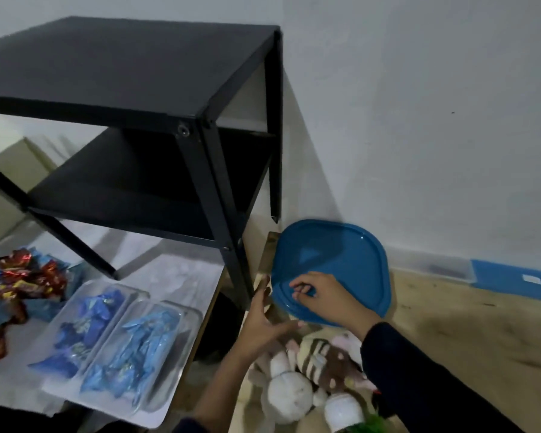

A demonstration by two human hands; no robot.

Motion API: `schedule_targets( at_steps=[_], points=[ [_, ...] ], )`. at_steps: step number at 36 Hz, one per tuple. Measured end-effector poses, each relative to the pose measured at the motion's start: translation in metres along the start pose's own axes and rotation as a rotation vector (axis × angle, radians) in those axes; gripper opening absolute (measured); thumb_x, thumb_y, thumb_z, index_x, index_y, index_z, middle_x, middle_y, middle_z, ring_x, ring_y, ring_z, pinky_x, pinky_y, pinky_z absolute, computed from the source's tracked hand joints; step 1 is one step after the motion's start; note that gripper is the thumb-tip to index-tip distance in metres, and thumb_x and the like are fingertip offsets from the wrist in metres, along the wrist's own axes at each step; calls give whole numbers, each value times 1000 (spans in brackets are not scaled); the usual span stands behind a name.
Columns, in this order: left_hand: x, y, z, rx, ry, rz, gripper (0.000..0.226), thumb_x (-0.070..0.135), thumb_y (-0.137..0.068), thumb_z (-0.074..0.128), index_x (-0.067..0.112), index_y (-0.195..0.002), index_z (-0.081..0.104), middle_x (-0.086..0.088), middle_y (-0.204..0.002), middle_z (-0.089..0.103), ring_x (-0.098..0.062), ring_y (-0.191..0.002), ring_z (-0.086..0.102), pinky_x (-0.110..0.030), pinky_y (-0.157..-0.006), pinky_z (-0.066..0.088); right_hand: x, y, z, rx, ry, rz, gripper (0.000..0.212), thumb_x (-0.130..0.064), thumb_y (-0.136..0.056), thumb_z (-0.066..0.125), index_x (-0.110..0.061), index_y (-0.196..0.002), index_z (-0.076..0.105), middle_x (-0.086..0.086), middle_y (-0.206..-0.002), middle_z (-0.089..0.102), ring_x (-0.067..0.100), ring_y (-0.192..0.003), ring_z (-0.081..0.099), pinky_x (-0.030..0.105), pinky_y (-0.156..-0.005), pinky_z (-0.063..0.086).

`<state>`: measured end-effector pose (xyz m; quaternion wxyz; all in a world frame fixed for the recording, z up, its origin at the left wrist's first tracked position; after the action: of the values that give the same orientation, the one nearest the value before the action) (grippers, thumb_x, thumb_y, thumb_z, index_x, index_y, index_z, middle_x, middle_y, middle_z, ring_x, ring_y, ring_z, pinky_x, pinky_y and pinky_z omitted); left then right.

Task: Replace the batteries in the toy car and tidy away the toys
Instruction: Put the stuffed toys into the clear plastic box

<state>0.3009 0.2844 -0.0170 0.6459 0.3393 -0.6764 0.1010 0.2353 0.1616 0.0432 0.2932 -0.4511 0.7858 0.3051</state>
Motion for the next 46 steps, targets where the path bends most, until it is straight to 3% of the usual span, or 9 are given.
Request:
schedule_targets(
  at_steps=[4, 10, 17, 22, 27, 33, 39, 44, 46],
  points=[
    [-4, -10, -3, -91, 21, 23, 103, 24, -56, 92, 47, -132, 27, 15, -137, 49, 3, -124, 48, -22, -98, 46, -11, -11, 10, -47, 4, 37, 21, -20, -85, 67, -9, -103, 66, 8, -98, 61, 14, -84, 58, 11, -70, 43],
    [0, -19, -1, -118, 68, 68, 86, 14, -61, 88, 5, -134, 44, -5, -123, 63, -20, -118, 59, -33, -96, 50, -21, -19, 17, -7, 179, 104, 40, -34, -72, 78, -9, -98, 62, 4, -88, 61, 15, -77, 57, 26, -67, 46],
    [9, -17, -3, -117, 115, 107, 68, 6, -62, 84, 13, -122, 52, -2, -112, 69, -18, -110, 63, -32, -90, 50, -36, -23, 23, 44, 342, 105, 16, -15, -72, 65, -2, -72, 56, 7, -66, 53, 22, -65, 55, 32, -56, 41],
    [14, -13, 0, -169, 112, 82, 65, 18, -62, 82, 15, -119, 53, -5, -114, 66, -19, -110, 63, -32, -90, 51, -42, -22, 22, 24, 411, 95, 33, -18, -72, 65, -14, -56, 36, -2, -55, 37, 18, -60, 47, 28, -57, 35],
    [21, -13, 3, -194, 90, 100, 59, -15, -71, 72, 27, -107, 53, 10, -98, 68, -2, -99, 65, -20, -79, 51, -45, -17, 18, 76, 388, 94, 25, -17, -71, 63, -8, -59, 43, 6, -58, 46, 22, -59, 49, 30, -55, 34],
    [33, -7, 10, -223, 129, 96, 55, -19, -74, 66, 23, -104, 48, 26, -93, 69, 10, -92, 62, -11, -75, 49, -49, -9, 0, 162, 296, 112, 26, -19, -67, 66, 4, -64, 55, 13, -56, 51, 29, -56, 52, 37, -58, 45],
    [30, -7, 11, -201, 140, 84, 52, -17, -72, 68, 21, -103, 50, 23, -91, 71, 8, -89, 64, -10, -73, 49, -51, 9, -15, 171, 205, 183, 21, -15, -72, 67, 1, -67, 54, 19, -67, 59, 29, -62, 59, 40, -59, 49],
    [28, -8, 11, -160, 137, 112, 61, -11, -71, 72, 16, -118, 44, 11, -109, 59, 10, -94, 62, -10, -75, 48, -57, 38, -25, 222, 347, 207, 40, -13, -81, 60, -17, -58, 28, -1, -70, 35, 19, -69, 39, 22, -50, 25],
    [27, -6, 13, -137, 142, 100, 63, -5, -73, 74, 23, -120, 45, 9, -115, 59, -1, -108, 60, -16, -81, 51, -55, 51, -32, 251, 362, 223, 38, -12, -83, 58, -18, -60, 29, 1, -79, 40, 17, -74, 40, 25, -56, 28]
  ],
)
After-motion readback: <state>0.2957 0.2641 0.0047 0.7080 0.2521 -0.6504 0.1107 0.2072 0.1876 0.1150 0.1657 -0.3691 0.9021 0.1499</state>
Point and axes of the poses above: each hand's wrist, its own y-axis away from the middle knuckle, its own z-axis out of the palm, x = y × z, the point moved 7 cm from there along -y, towards the middle knuckle
